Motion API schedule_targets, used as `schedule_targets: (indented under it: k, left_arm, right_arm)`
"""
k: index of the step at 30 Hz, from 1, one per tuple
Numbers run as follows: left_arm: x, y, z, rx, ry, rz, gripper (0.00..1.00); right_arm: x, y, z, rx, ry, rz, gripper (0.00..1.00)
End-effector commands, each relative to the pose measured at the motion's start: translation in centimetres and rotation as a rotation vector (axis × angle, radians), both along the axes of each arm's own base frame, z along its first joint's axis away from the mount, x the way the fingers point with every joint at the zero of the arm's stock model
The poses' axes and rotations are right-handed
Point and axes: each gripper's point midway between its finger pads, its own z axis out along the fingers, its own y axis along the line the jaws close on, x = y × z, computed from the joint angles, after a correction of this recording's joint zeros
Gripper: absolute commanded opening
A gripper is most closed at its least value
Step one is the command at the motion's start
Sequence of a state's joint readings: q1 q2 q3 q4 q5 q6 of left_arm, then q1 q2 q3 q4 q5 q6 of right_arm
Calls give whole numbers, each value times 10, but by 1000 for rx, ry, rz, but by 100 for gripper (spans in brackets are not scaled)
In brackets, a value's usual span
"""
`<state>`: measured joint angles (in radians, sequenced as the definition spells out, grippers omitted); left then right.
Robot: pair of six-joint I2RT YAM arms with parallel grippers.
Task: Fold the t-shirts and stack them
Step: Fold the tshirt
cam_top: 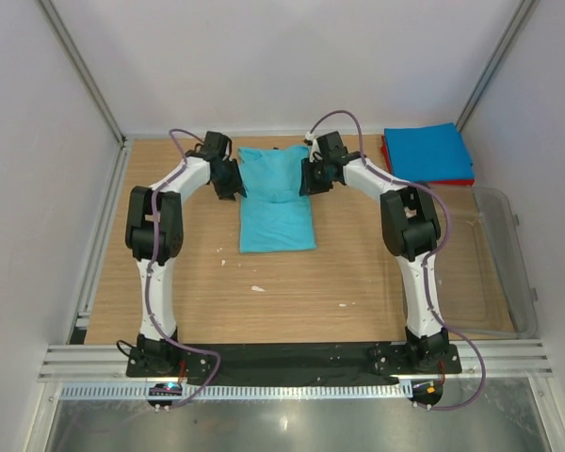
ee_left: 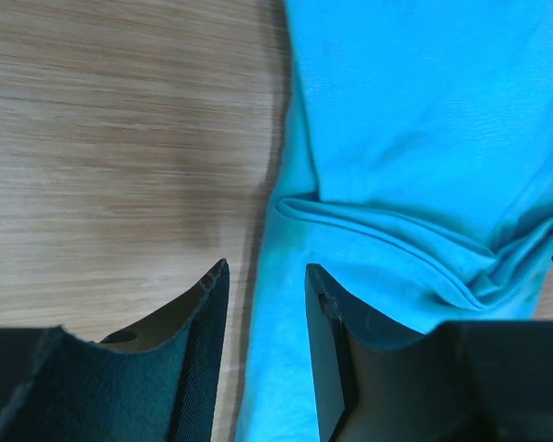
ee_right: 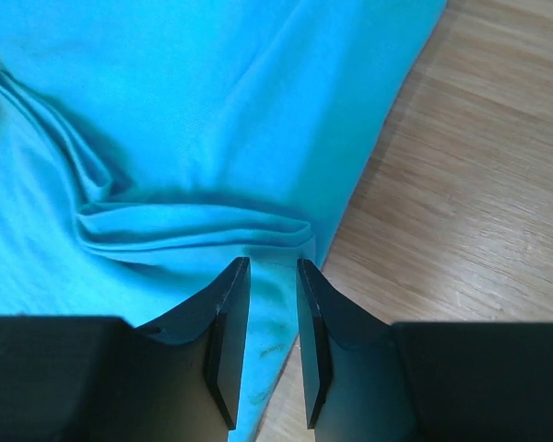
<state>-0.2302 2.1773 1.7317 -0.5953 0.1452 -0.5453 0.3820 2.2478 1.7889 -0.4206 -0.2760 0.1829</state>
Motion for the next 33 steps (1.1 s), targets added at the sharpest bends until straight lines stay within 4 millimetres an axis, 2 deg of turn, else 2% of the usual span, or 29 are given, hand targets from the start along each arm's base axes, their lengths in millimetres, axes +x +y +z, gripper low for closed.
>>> schedule_targets:
  k: [1, 6, 8, 10, 11, 13, 16, 19, 22, 25, 27, 29, 30, 31, 33]
  left_arm:
    - [7, -2, -7, -14, 2, -19, 40]
    - [8, -4, -26, -12, 35, -25, 33]
    - [8, 1, -31, 12, 49, -8, 32]
    - [1, 9, -46, 54, 103, 14, 30]
    - [3, 11, -47, 72, 108, 23, 30]
    - [0, 15, -55, 92, 130, 35, 29]
    - [-1, 17, -59, 98, 138, 47, 29]
    - [-1, 18, -59, 103, 136, 55, 29]
    - [3, 18, -54, 102, 122, 56, 30]
    - [7, 10, -37, 63, 95, 28, 31]
    - [12, 6, -9, 41, 46, 8, 33]
    - [16, 12, 24, 73, 4, -2, 35]
    - [17, 12, 53, 72, -45, -3, 36]
    - [15, 15, 68, 76, -56, -6, 37]
    - [4, 11, 100, 42, -93, -20, 38]
  right_arm:
    - [7, 1, 0, -11, -13, 25, 33]
    - [11, -7, -10, -46, -23, -10, 32]
    - [12, -10, -11, -52, -30, -29, 26]
    - [13, -14, -15, -68, -35, -48, 17]
    - [13, -17, -19, -79, -29, -64, 8]
    - [13, -25, -24, -113, -31, -97, 1]
    - [9, -31, -33, -125, -40, -125, 1]
    - [11, -41, -31, -145, -60, -182, 1]
    - [13, -39, -23, -124, -73, -199, 1]
    - [13, -34, -12, -85, -70, -208, 3]
    - [13, -31, 0, -66, -58, -217, 12]
    - [10, -36, 29, -68, -45, -267, 20]
    - [7, -37, 37, -59, -40, -281, 23]
    - [1, -37, 56, -35, -41, -295, 29]
    - [-15, -24, 70, 36, -1, -241, 31]
